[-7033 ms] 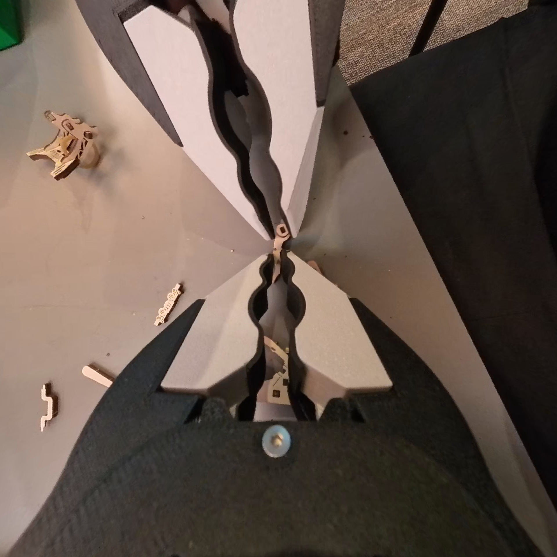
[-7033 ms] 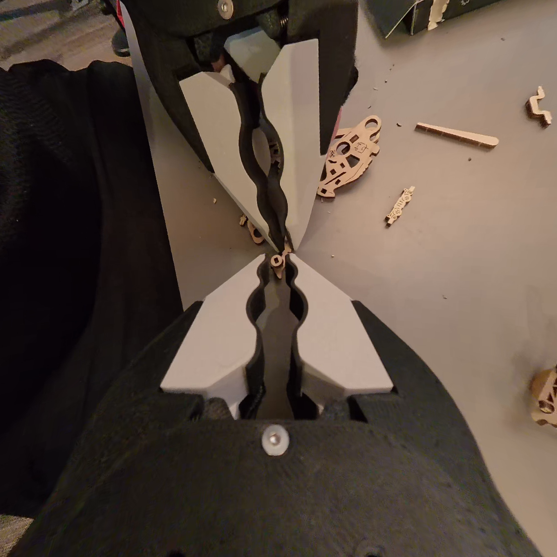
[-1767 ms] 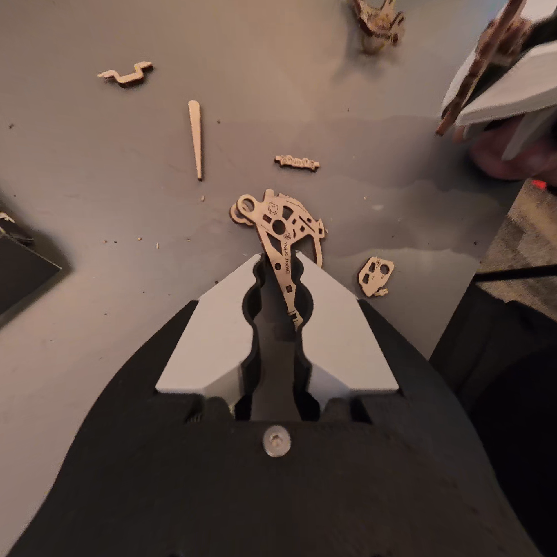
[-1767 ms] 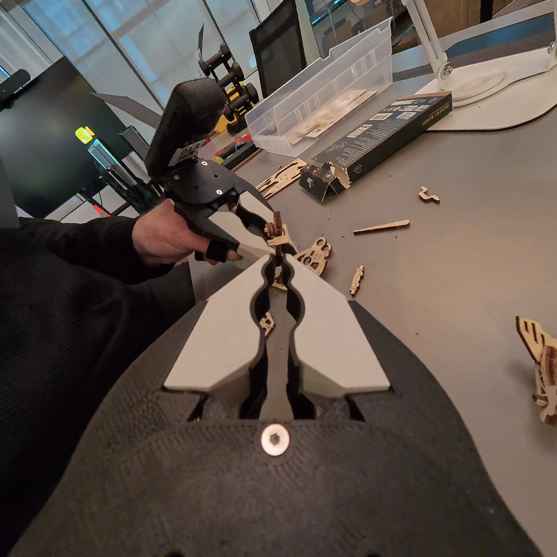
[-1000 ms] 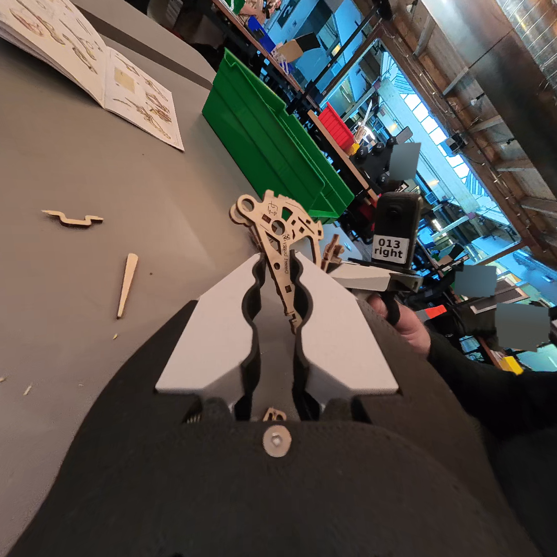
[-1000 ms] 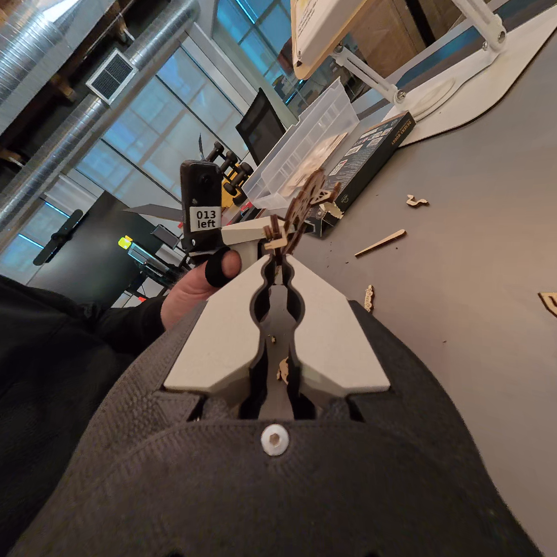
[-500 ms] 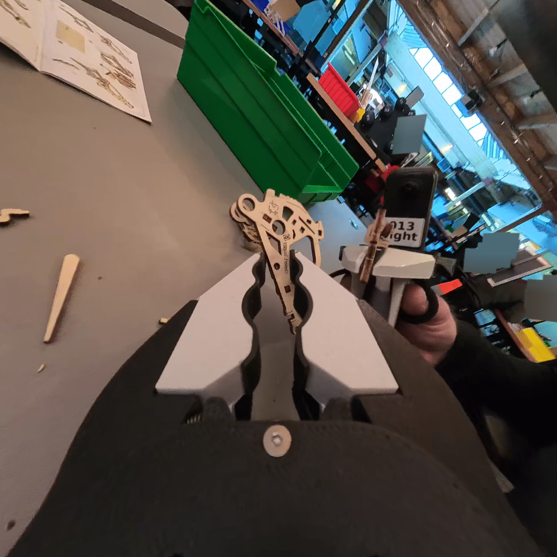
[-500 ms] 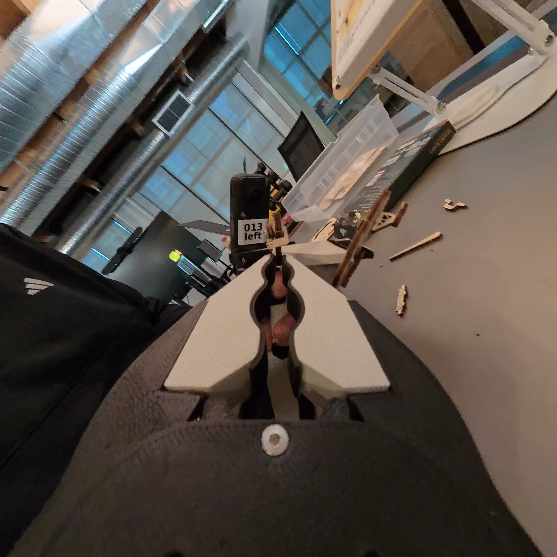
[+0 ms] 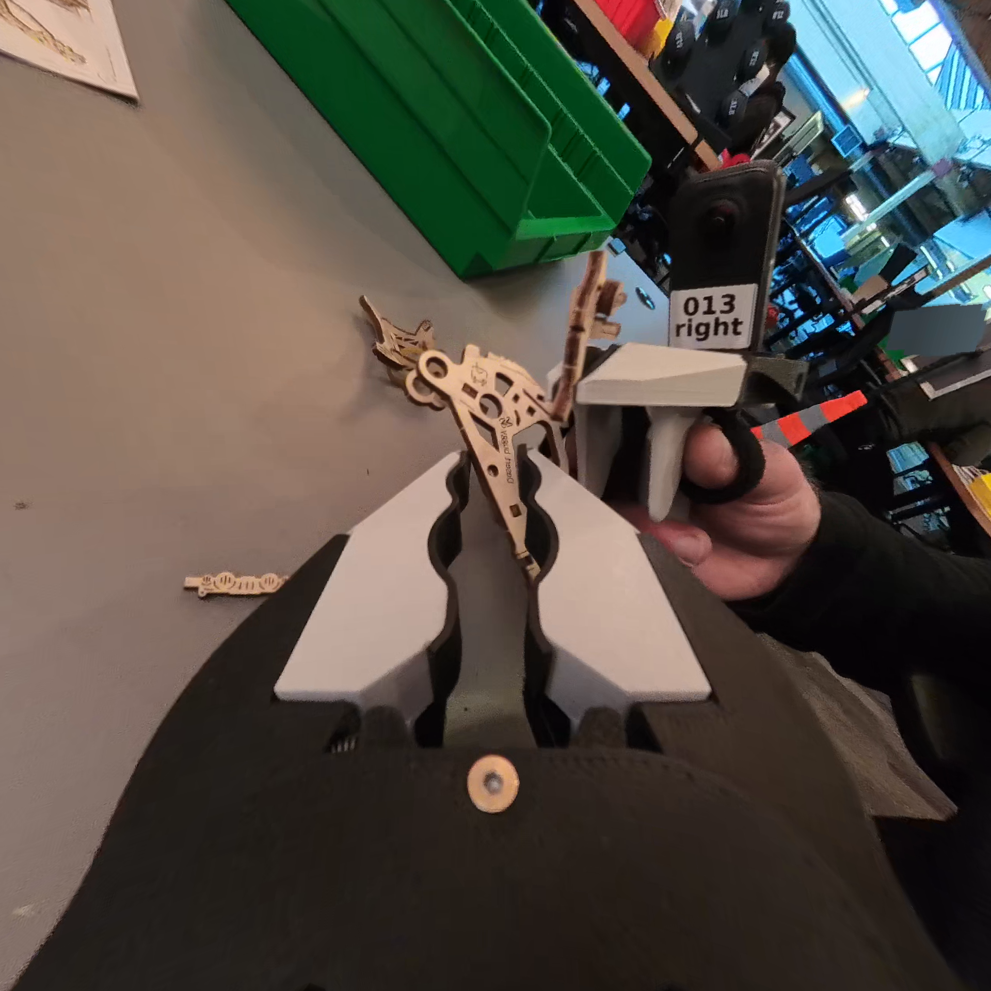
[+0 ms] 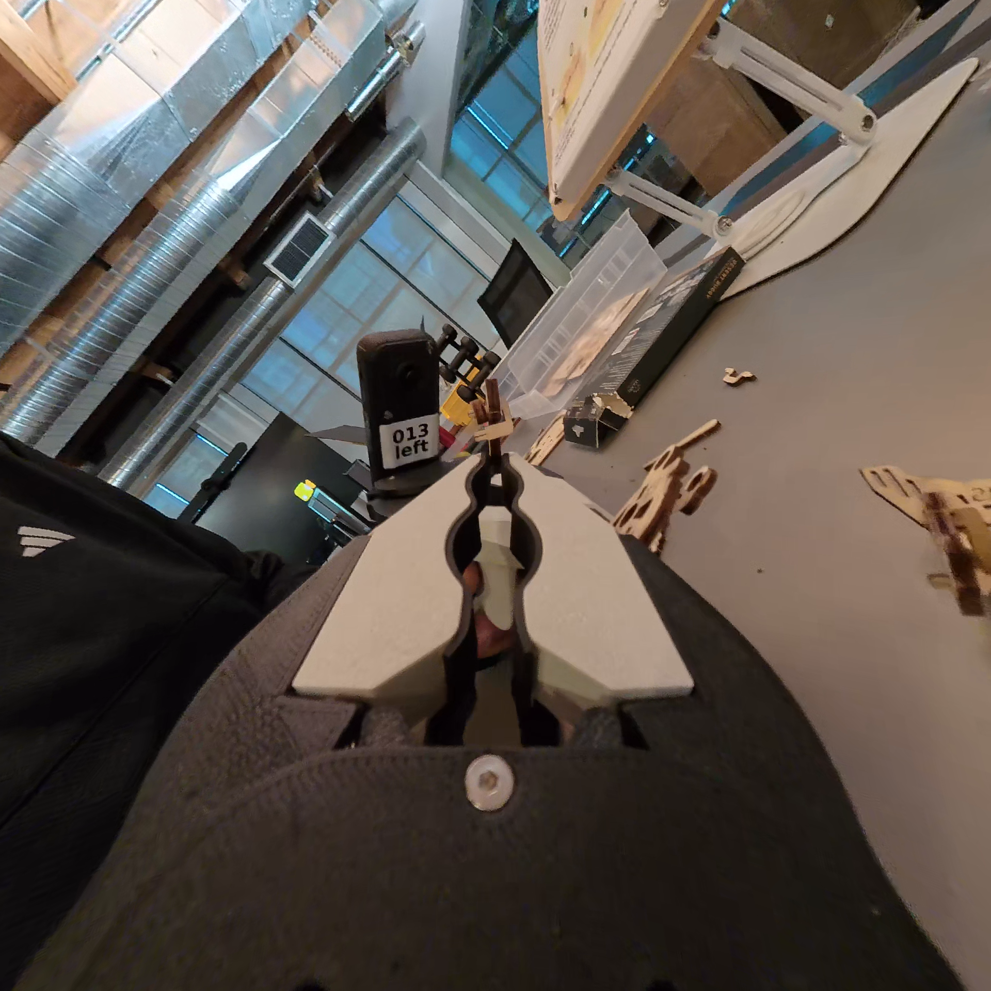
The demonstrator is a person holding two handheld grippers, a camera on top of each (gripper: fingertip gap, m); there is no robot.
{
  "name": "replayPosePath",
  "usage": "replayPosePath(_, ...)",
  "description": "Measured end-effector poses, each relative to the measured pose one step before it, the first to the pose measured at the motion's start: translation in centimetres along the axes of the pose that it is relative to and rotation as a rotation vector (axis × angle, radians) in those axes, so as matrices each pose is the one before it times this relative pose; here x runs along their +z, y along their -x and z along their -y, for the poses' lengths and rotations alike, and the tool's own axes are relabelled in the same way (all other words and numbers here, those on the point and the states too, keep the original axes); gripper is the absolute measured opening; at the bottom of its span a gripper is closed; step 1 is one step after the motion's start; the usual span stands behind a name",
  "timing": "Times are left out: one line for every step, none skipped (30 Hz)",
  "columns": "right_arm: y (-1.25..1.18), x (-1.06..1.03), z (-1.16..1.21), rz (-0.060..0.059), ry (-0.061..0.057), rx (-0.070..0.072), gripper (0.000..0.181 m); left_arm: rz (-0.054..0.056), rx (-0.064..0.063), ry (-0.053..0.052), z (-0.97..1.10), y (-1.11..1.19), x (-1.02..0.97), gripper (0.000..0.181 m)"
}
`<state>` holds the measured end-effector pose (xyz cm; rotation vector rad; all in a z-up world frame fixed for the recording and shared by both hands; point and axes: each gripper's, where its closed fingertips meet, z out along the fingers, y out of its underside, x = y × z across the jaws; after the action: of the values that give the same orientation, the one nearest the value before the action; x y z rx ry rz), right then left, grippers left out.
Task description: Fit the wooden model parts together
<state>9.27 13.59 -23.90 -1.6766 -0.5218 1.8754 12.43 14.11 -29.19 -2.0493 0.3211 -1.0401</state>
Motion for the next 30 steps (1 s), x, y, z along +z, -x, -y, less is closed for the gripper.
replayPosePath(-0.165,-0.15,-0.014,-0.0096,0.0031,-0.0027,0.0,0.0068,0.0008,0.0061,-0.064,0.076,-0.1,0.017)
replayPosePath(-0.032,-0.141,0.088,-0.0028,0.0007,-0.0018,0.0,0.0058,0.0134,0.0349,-0.413,0.087,0.009,0.019)
replayPosePath(-0.067,-0.121,0.05,-0.0053,0.0078,-0.0043,0.0,-0.0005,-0.0025,0.0417,-0.541,0.072,0.069,0.024)
replayPosePath(-0.172,-0.139,0.093,-0.0119,0.0083,-0.0096,0.0,-0.0086,-0.0124,-0.009,0.129,-0.067,-0.173,0.026)
replayPosePath(-0.172,-0.133,0.137,-0.0089,0.0059,-0.0103,0.0,-0.0065,0.002,0.0017,0.04,-0.074,-0.225,0.028)
replayPosePath(-0.089,-0.112,0.144,-0.0004,0.0074,-0.0052,0.0,0.0,0.0111,0.0249,-0.202,0.0,-0.232,0.032)
replayPosePath(-0.129,-0.047,-0.041,-0.0004,0.0201,0.0006,0.0,0.008,0.0158,0.0016,0.146,0.171,-0.471,0.035)
replayPosePath(-0.145,0.017,-0.285,-0.0023,0.0331,-0.0003,0.0,0.0029,0.0276,0.0065,0.192,0.201,-0.492,0.035)
replayPosePath(0.008,-0.04,-0.266,0.0011,0.029,-0.005,0.0,-0.0113,0.0469,0.0479,-0.204,0.094,-0.271,0.036)
replayPosePath(0.119,-0.176,-0.118,0.0008,0.0186,-0.0069,0.0,-0.007,0.051,0.0518,-0.133,0.304,-0.24,0.039)
replayPosePath(0.125,-0.353,0.006,-0.0015,0.0095,-0.0029,0.0,-0.0261,0.0583,0.0337,0.23,0.082,-0.271,0.039)
replayPosePath(0.122,-0.497,0.103,-0.0039,0.0015,-0.0027,0.0,-0.0423,0.0724,0.0241,0.463,-0.23,-0.216,0.038)
replayPosePath(0.167,-0.598,0.05,-0.0073,0.0029,-0.0092,0.0,-0.0215,0.0764,0.042,0.33,0.039,-0.03,0.039)
replayPosePath(0.146,-0.671,-0.05,-0.0131,0.0069,-0.0137,0.0,-0.0039,0.0867,0.0558,0.197,0.287,0.175,0.041)
replayPosePath(0.184,-0.732,-0.126,-0.012,0.0063,-0.0089,0.0,-0.0143,0.0892,0.0609,0.09,0.089,0.378,0.04)
replayPosePath(0.112,-0.756,-0.239,-0.0123,0.0068,-0.0021,0.0,-0.0083,0.0731,0.0563,0.15,0.167,0.567,0.04)
replayPosePath(0.034,-0.752,-0.296,-0.0159,0.002,-0.0015,0.0,-0.0034,0.06,0.0607,0.073,0.289,0.688,0.041)
replayPosePath(0.001,-0.729,-0.277,-0.015,-0.0055,0.0002,0.0,-0.0111,0.0481,0.0558,0.087,0.222,0.753,0.042)
replayPosePath(0.067,-0.66,-0.26,-0.0061,-0.0094,0.0053,0.0,-0.006,0.0416,0.0464,0.129,0.338,0.704,0.045)
replayPosePath(0.022,-0.574,-0.315,-0.0048,-0.0084,0.0094,0.0,0.006,0.0308,0.0388,0.107,0.588,0.622,0.046)
replayPosePath(-0.145,-0.48,-0.301,-0.0122,-0.0091,0.0085,0.0,-0.0155,0.0061,0.0342,0.081,0.356,0.544,0.046)
replayPosePath(-0.14,-0.404,-0.253,-0.0098,-0.0116,0.008,0.0,-0.0382,-0.0081,0.0271,0.097,-0.004,0.429,0.046)
replayPosePath(-0.031,-0.329,-0.181,-0.0007,-0.0123,0.0091,0.0,-0.0455,-0.0228,0.0225,0.064,-0.119,0.411,0.046)
replayPosePath(-0.033,-0.29,-0.121,-0.0019,-0.0114,0.0064,0.0,-0.0317,-0.0248,0.0123,0.124,0.04,0.402,0.045)
replayPosePath(-0.042,-0.225,-0.078,-0.002,-0.0095,0.0021,0.0,-0.012,-0.009,0.0131,0.008,0.167,0.367,0.041)
replayPosePath(-0.007,-0.196,-0.054,0.0009,-0.0076,0.0012,0.0,-0.0014,-0.004,0.0231,-0.194,0.184,0.405,0.041)
replayPosePath(-0.01,-0.16,-0.028,0.0019,-0.0065,0.0018,0.0,-0.0013,-0.0129,0.0258,-0.294,0.167,0.408,0.04)
replayPosePath(-0.046,-0.123,-0.046,0.0007,-0.0042,0.0023,0.0,-0.0121,-0.0129,0.0154,-0.195,-0.057,0.359,0.037)
replayPosePath(-0.042,-0.088,-0.049,0.0014,-0.0017,0.0015,0.0,-0.034,-0.0094,-0.0007,-0.015,-0.52,0.312,0.035)
replayPosePath(-0.051,-0.068,-0.062,0.0017,0.0001,0.0011,0.0,-0.0269,-0.0225,-0.0089,0.067,-0.419,0.267,0.033)
